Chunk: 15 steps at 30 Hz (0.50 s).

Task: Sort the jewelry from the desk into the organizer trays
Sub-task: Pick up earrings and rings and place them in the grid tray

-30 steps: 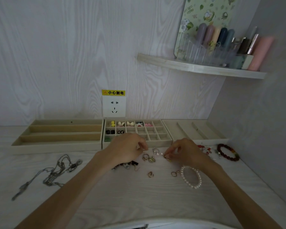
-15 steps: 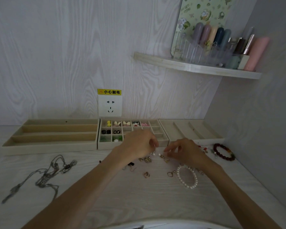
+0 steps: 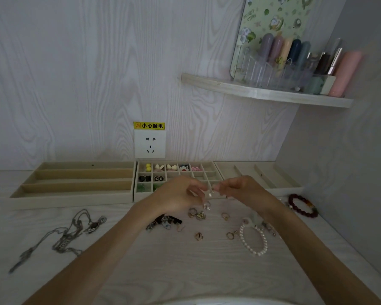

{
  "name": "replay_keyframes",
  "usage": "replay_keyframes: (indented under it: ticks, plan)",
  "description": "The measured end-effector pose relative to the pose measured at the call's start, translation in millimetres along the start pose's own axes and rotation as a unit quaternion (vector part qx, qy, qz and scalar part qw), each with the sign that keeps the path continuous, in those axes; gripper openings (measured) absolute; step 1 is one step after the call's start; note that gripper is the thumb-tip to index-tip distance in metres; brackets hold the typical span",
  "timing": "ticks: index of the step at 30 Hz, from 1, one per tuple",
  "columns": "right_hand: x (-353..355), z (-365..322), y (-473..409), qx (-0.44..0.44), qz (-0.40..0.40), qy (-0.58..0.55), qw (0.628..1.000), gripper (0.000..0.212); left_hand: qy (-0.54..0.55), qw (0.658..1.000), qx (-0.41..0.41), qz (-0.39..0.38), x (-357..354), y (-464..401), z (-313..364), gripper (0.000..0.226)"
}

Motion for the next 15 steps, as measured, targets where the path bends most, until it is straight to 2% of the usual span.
replay_keyframes:
  ticks: [3, 10, 15]
  plan:
    - [-3.0, -1.3, -3.4, -0.008, -0.008, -0.056, 0.998, 0.024, -0.006, 0.999, -0.033, 0.002, 3.5, 1.1, 11.5, 0.030]
    - [-12.9, -11.0, -7.2, 0.008, -0.023, -0.120, 0.992, 0.023, 0.005, 0.994, -0.076, 0.075, 17.0, 9.3, 21.0, 0.025]
    - [-7.9, -21.1, -5.2, 0.041, 0.045, -0.088, 0.994, 0.009, -0.010, 0.994, -0.059, 0.088, 16.7, 6.5, 9.6, 0.026]
Point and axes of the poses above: each hand's wrist, its own y-axis away from the middle knuckle, its own x-axis out of the back of the hand, z = x × y, the point moved 10 cm from there along -y, towards the middle knuckle, and after that the axes turned 8 degrees about -z, right-handed, at the moved point
